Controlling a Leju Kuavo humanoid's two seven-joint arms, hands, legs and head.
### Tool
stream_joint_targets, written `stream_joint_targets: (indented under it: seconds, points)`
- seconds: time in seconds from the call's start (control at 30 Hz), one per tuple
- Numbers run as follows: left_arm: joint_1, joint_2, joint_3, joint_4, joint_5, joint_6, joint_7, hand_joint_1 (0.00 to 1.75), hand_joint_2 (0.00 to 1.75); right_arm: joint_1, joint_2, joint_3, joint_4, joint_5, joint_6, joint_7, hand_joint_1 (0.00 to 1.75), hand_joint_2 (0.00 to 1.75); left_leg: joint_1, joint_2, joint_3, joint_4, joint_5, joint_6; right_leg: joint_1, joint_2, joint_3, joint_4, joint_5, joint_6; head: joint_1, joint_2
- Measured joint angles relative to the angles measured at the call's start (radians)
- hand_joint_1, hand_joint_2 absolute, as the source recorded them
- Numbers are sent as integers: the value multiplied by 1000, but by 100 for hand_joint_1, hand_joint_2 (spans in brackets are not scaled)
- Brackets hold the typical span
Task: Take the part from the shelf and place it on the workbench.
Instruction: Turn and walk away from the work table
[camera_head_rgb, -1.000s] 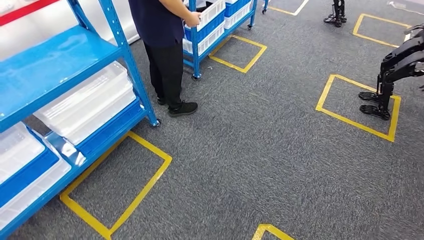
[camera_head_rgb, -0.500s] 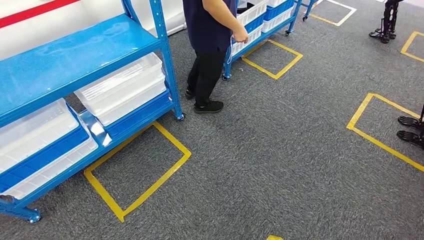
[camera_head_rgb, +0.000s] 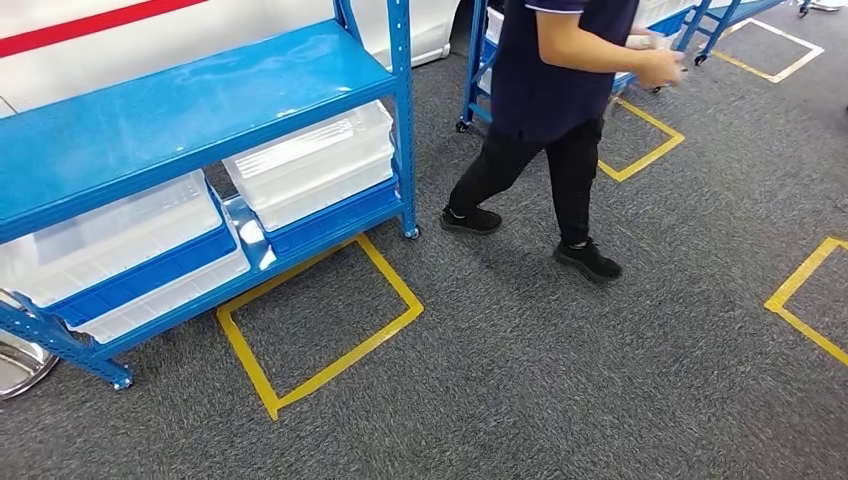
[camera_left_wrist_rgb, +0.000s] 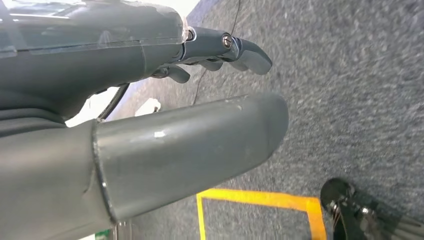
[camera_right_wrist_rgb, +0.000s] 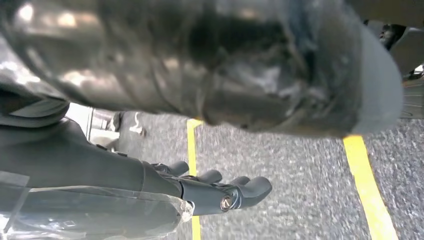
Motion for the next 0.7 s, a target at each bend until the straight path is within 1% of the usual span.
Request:
stream_joint_targets:
  seconds: [0.03, 0.07, 0.1, 0.13, 0.17, 0.2, 0.23, 0.27, 0.3, 0.33, 0.37, 0.4, 0.43, 0.47, 0.5, 0.53, 0.57, 0.6, 0.63, 0.67, 0.7]
  points:
    - [2, 0, 0, 0, 0, 0, 0, 0, 0, -1, 1, 0, 0, 0, 0, 0, 0, 0, 0, 6, -2, 4, -4, -5, -1, -12, 3, -4, 1, -6, 0, 0]
    - [3, -1, 0, 0, 0, 0, -1, 0, 0, -2, 1, 0, 0, 0, 0, 0, 0, 0, -1, 26, -11, 23, -16, -10, -3, -26, 6, -8, 2, -13, 0, 0]
    - [2, -1, 0, 0, 0, 0, -1, 0, 0, -1, 2, 0, 0, 0, 0, 1, 0, 0, -1, 55, -28, 61, -41, -14, -5, -40, 8, -12, 3, -20, -1, 0]
    - [1, -2, 0, 0, 0, 0, -2, 0, 0, 1, 1, 0, 0, 0, 0, 1, 0, 0, -1, 88, -56, 119, -73, -18, -3, -54, 9, -13, 2, -24, -1, 0]
    - [0, -2, 0, 0, 0, 0, -2, 0, 0, 3, 1, 0, 0, 0, 0, 1, 0, 0, 0, 108, -89, 186, -107, -22, -1, -69, 9, -13, 1, -28, -1, 0]
    - [-1, -2, 0, 0, 0, 0, -2, 0, 0, 4, 1, 0, 0, 0, 1, 1, 0, 0, 2, 118, -120, 247, -130, -25, 1, -85, 9, -13, -1, -29, -1, 0]
    - [-1, -2, 0, 0, 0, 0, -2, 0, 0, 5, 1, 0, 0, 0, 1, 1, 0, 0, 3, 123, -137, 281, -136, -28, 2, -99, 10, -13, -3, -30, -1, 0]
    - [0, -2, 0, 0, 0, 0, -2, 0, 0, 5, 1, 0, 0, 0, 1, 1, 0, 0, 3, 126, -135, 278, -122, -29, 3, -113, 12, -13, -5, -29, -1, 0]
    - [2, -2, 0, 0, 0, 0, -2, 0, 0, 4, 1, 0, 0, 0, 1, 1, 0, 0, 3, 132, -113, 236, -91, -28, 3, -125, 16, -13, -8, -28, -1, 0]
    - [3, -2, 0, 0, 0, 0, -3, 0, 0, 4, 1, 0, 0, 0, 1, 1, 0, 0, 3, 145, -77, 167, -53, -26, 3, -137, 21, -13, -11, -26, -1, 0]
    - [3, -2, 0, 0, 0, 0, -3, 0, 0, 3, 1, 0, 0, 0, 1, 1, 0, 0, -1, 167, -41, 97, -25, -22, 6, -147, 26, -12, -16, -22, -1, 0]
    - [1, -2, 0, 0, 0, 0, -4, 0, 0, 3, 1, 0, 0, 0, 0, 1, 0, 0, -4, 184, -14, 44, -7, -16, 8, -157, 30, -11, -19, -17, -1, 0]
    - [0, -2, 0, 0, 0, 0, -5, 0, 0, 3, 1, 0, 0, 0, -1, 1, 0, 0, -8, 196, -1, 16, 0, -10, 11, -166, 33, -11, -22, -12, -1, 0]
    - [-1, -2, 0, 0, 0, 0, -5, 0, 0, 2, 1, 0, 0, -1, -4, 0, 0, 0, -11, 197, 1, 8, -2, -5, 13, -174, 35, -12, -24, -7, -1, 0]
    - [0, -2, 0, 0, 0, 0, -6, 0, 0, 0, 1, -1, 0, -2, -7, -1, 0, 0, -10, 187, 1, 6, 0, 1, 13, -180, 38, -13, -24, -3, -1, 0]
    - [3, -3, 0, 0, 0, 1, -6, 0, 0, -3, 1, -2, 0, -3, -11, -2, 0, 0, -8, 179, 3, 1, 2, 6, 12, -180, 41, -11, -27, 2, -1, 0]
    - [4, -3, 0, 0, 0, 1, -6, 0, 0, -5, 1, -4, -1, -5, -14, -4, 0, 0, -5, 173, 7, -4, 4, 13, 10, -165, 39, 0, -37, 7, -1, 0]
    - [5, -4, 0, 0, 0, 2, -6, 0, 0, -5, 1, -6, -1, -5, -16, -7, 0, 0, -2, 168, 10, -10, 6, 20, 8, -141, 28, 29, -55, 11, -1, 0]
    - [4, -5, 0, 0, 0, 2, -6, 0, 0, -3, 1, -9, -2, -6, -17, -10, 0, 0, 0, 163, 12, -13, 6, 25, 5, -111, 2, 81, -81, 15, -1, 0]
    - [3, -5, 0, 0, 0, 2, -6, 0, 0, -1, 1, -12, -2, -6, -17, -13, 0, 0, 0, 158, 13, -14, 5, 31, 3, -86, -33, 146, -109, 17, -1, 0]
    - [3, -5, 0, 0, 0, 3, -6, 0, 0, 1, 1, -14, -2, -7, -17, -15, 0, 0, -1, 152, 13, -14, 1, 34, 2, -73, -71, 210, -129, 19, -1, 0]
